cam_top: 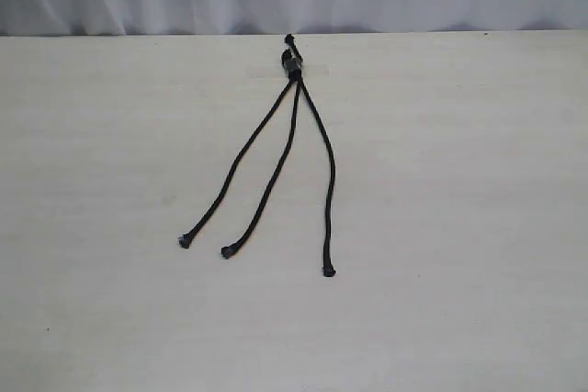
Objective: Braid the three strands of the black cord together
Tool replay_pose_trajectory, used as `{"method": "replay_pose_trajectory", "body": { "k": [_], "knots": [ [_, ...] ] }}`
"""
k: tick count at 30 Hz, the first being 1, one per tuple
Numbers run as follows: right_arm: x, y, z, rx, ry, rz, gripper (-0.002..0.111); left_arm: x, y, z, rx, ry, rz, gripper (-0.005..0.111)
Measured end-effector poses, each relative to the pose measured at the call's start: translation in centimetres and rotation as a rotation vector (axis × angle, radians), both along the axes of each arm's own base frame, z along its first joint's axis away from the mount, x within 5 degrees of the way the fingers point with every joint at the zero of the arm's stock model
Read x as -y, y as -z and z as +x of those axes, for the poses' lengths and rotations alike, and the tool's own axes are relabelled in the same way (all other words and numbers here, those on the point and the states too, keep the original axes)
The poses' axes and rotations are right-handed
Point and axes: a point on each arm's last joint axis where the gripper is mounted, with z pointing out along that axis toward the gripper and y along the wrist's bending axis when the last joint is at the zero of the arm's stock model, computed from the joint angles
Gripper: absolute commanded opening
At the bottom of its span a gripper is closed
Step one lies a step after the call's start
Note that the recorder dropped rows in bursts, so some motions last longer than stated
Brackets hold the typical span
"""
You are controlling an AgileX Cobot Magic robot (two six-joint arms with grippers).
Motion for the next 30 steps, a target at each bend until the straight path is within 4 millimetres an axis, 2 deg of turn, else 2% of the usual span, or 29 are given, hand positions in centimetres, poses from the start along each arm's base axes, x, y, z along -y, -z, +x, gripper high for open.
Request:
{"method": "replay_pose_trajectory", "body": {
  "k": [24,27,30],
  "knots": [
    [0.0,0.0,0.0,0.0,0.0,0.0,0.004,0.0,0.0,0.0,0.005,0.0,0.001,0.0],
    [0.0,-0.3,0.0,0.029,-0.002,0.033,0.004,0.1,-0.6,0.1,0.083,0.006,-0.078,0.0],
    [-0.1,-1.1,0.0,0.124,-0.004,0.155,0.004,0.1,-1.8,0.1,0.224,0.006,-0.203,0.0]
  ]
}}
